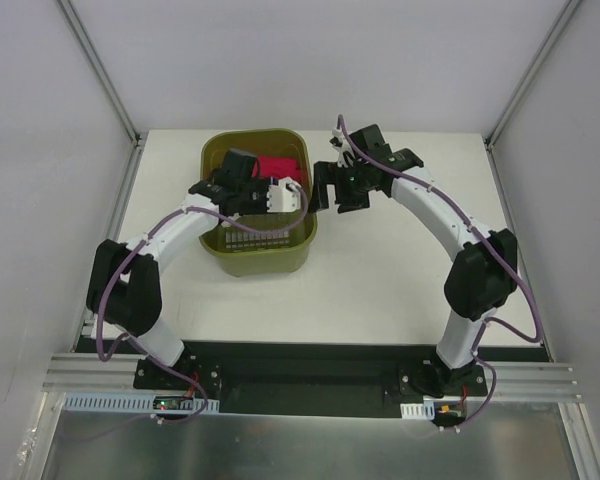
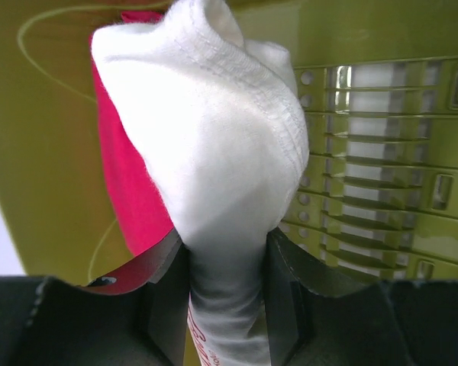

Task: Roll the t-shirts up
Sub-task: Move the bin to the center of the board.

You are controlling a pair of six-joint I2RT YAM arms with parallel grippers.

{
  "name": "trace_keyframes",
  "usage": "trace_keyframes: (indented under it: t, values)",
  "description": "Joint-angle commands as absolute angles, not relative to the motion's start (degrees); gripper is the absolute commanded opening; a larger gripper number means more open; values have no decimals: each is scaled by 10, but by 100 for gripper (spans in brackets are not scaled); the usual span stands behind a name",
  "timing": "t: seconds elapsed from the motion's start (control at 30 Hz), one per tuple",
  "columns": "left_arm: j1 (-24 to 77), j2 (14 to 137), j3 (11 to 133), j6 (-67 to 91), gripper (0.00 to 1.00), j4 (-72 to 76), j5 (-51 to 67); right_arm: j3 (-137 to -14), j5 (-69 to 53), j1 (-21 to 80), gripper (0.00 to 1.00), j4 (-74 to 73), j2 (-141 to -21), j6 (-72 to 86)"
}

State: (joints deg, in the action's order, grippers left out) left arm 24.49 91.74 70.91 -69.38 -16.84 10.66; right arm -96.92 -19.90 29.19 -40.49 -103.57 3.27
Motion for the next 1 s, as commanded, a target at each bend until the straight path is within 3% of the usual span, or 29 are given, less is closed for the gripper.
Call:
trace_keyframes:
  t: [0.0, 0.23, 0.57, 0.97]
  values:
    - [208, 947, 751, -686, 0, -135, 143, -949, -180, 315, 93, -406, -1010, 67]
    - [171, 978, 761, -750, 0, -129, 231, -952, -186, 328, 77, -403, -1039, 51]
    - [167, 981, 813, -715, 0, -128, 238, -984, -208, 333, 79, -392, -1042, 106]
    - [153, 953, 783, -703, 0, -129, 236, -988, -187, 373, 78, -402, -1088, 109]
